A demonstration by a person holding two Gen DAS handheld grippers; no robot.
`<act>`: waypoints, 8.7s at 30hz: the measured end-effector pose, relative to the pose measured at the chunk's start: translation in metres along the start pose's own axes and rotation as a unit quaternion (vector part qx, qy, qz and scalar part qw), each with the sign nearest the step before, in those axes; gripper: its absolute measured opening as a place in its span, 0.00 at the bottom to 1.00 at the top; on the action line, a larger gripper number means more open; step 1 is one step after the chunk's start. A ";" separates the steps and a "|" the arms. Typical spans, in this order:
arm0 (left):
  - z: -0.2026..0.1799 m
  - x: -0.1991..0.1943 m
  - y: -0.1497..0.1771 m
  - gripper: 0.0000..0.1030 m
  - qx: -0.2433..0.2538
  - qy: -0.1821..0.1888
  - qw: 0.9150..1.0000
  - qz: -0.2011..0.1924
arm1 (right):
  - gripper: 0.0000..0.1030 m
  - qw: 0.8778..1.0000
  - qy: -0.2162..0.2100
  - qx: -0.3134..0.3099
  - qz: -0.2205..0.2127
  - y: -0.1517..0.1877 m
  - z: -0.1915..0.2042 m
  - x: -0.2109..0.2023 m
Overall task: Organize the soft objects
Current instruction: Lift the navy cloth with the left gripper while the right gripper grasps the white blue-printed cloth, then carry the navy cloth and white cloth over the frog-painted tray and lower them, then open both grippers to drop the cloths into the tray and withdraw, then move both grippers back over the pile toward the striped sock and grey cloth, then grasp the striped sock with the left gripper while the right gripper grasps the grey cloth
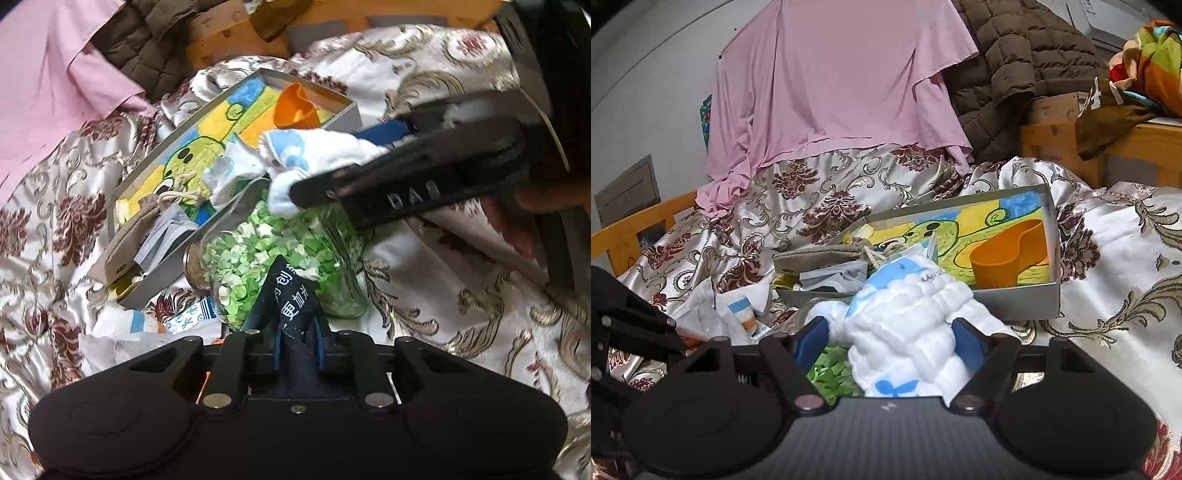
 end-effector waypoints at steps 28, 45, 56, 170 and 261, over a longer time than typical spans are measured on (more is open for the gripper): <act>0.039 -0.030 -0.017 0.12 -0.229 -0.037 0.972 -0.018 | 0.35 0.999 0.028 -0.028 0.018 0.005 0.009 -0.017; 0.065 -0.058 -0.054 0.12 -0.267 -0.067 0.960 -0.059 | 0.21 0.998 0.025 -0.053 -0.026 -0.022 0.017 -0.047; 0.106 -0.038 -0.129 0.13 -0.276 -0.067 0.952 -0.118 | 0.21 0.994 0.038 -0.045 -0.089 -0.086 -0.004 -0.056; 0.106 -0.300 0.118 0.97 -0.405 -0.159 0.887 -0.156 | 1.00 0.994 0.103 -0.035 -0.016 -0.035 0.248 -0.245; 0.207 -0.001 0.138 0.99 -0.511 -0.015 0.850 0.130 | 0.93 0.978 -0.054 -0.152 0.136 -0.011 0.174 0.072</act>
Point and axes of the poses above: each gripper's, at about its wrist camera, not at the fingertips, and x roughly the way its jaws point, z to its left, y to its underside, the point moved 10 cm from there along x, roughly the way its jaws point, and after that the axes turned 8 degrees about -y, right-handed, at the moved point
